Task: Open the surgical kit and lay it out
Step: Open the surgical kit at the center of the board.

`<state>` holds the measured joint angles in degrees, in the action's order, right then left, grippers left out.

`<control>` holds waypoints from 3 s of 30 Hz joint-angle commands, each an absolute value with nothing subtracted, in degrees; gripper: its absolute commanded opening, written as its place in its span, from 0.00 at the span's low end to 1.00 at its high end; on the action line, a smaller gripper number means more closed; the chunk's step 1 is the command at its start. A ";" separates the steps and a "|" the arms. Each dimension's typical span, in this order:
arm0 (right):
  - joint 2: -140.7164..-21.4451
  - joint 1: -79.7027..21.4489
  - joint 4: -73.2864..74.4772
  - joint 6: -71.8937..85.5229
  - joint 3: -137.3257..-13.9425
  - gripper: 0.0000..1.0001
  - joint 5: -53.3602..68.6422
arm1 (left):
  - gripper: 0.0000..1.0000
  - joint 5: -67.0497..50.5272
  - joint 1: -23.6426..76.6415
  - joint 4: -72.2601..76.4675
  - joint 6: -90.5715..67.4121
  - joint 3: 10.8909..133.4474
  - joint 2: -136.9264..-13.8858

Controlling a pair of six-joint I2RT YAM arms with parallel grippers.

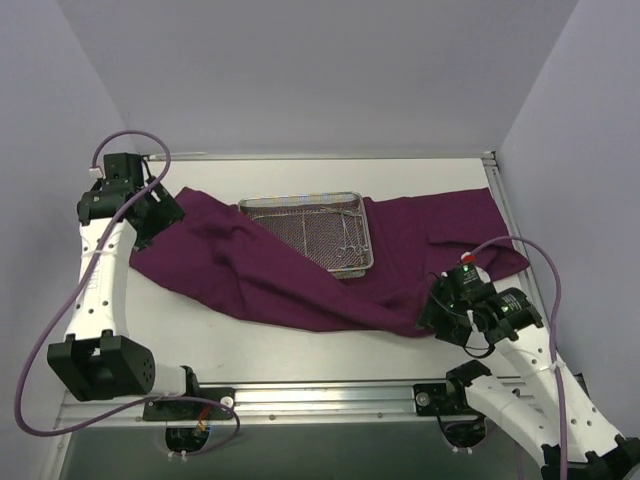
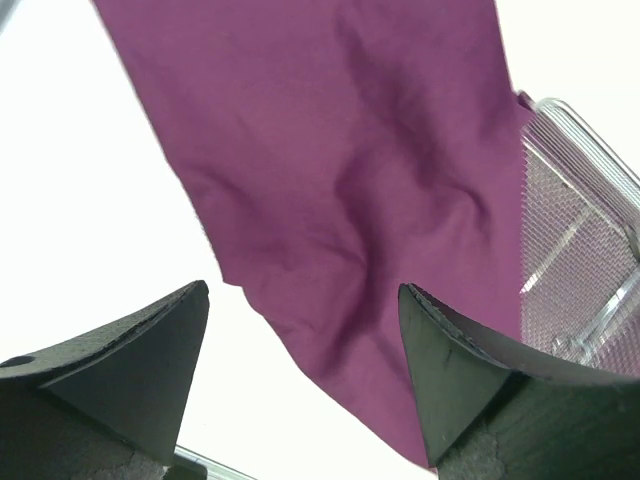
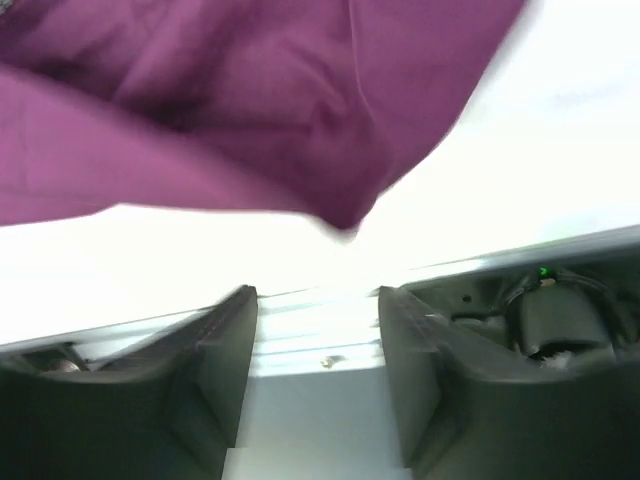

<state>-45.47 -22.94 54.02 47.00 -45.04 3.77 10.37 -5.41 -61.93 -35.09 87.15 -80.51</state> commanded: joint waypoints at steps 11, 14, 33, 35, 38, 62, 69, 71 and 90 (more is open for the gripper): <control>-77.58 -18.30 49.49 36.93 -71.76 0.76 -15.72 | 0.85 0.97 -4.39 -64.07 -26.98 99.57 -102.82; -87.51 -11.27 46.32 33.06 -78.98 0.68 -17.31 | 0.85 0.62 -4.22 -63.02 -26.81 100.72 -103.97; -119.71 -2.90 44.47 36.55 -101.78 0.60 -18.37 | 0.82 -1.41 -1.58 -60.82 -26.98 102.04 -108.98; -119.79 -2.90 44.21 39.27 -100.90 0.58 -17.93 | 0.82 -1.41 -1.58 -61.00 -26.81 102.48 -109.33; -120.15 -2.73 44.12 42.44 -100.20 0.57 -18.46 | 0.82 -1.58 -1.58 -61.08 -26.89 103.27 -109.86; -124.54 -0.26 37.62 45.62 -93.96 0.33 -16.70 | 0.82 -0.97 -1.58 -61.70 -26.63 104.41 -111.27; -114.03 1.93 40.95 41.76 -89.93 0.00 -17.84 | 0.81 -0.53 -1.58 -61.43 -26.37 104.59 -111.27; -109.19 3.42 41.48 40.00 -87.46 0.00 -17.67 | 0.81 -0.53 -1.67 -61.44 -26.10 104.77 -111.36; -58.00 19.78 64.93 32.43 -62.85 0.50 -8.27 | 0.82 0.54 -1.93 -57.22 -26.63 93.42 -104.50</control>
<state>-58.13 19.49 55.81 32.18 -62.94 -9.87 1.08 -1.61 -59.92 -26.87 92.05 -107.48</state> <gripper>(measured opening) 0.437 0.815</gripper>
